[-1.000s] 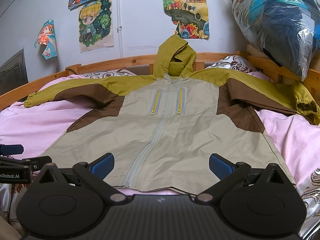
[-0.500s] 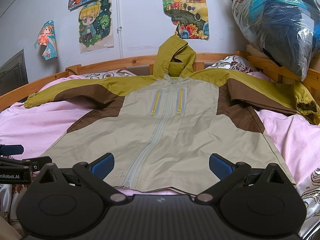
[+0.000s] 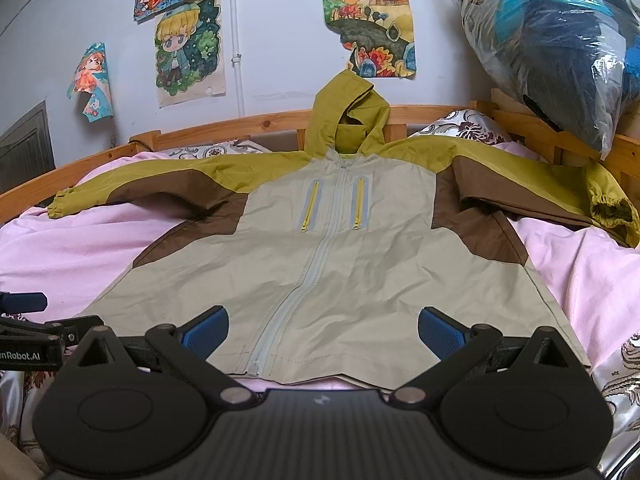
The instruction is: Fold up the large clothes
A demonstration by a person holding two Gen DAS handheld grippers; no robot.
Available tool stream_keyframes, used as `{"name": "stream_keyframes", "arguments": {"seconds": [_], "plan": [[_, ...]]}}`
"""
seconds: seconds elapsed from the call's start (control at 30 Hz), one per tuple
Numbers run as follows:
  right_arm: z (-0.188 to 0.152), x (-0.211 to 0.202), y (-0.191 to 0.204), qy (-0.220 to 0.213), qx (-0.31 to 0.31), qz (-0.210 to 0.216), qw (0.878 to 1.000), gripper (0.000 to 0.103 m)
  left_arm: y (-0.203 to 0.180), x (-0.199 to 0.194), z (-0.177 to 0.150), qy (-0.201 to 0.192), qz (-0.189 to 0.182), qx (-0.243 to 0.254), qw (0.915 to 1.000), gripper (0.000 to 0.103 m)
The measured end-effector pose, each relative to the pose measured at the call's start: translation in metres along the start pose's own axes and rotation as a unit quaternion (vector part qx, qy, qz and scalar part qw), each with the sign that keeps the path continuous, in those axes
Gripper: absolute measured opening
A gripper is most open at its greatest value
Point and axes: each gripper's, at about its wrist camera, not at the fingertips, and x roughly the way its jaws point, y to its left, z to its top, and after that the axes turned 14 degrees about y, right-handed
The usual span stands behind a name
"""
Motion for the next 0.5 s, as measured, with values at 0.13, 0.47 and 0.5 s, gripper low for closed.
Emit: {"name": "stream_keyframes", "arguments": {"seconds": [0.13,0.47,0.5], "plan": [[0.001,0.000,-0.008,0.000,0.010,-0.003,1.000,0.103,0.000,0.005,0.002,0.010,0.004,0.000,0.9999,0.102],[0.043,0.000,-0.087,-0.012,0.132,-0.038,0.990,0.103,-0.005,0.024,0.076,0.022,0.008,0.014,0.9996,0.102],[0.047,-0.002,-0.101,-0.016,0.146,-0.048,0.988,0.103,-0.008,0.025,0.087,0.023,0.008,0.023,0.9994,0.102]]}}
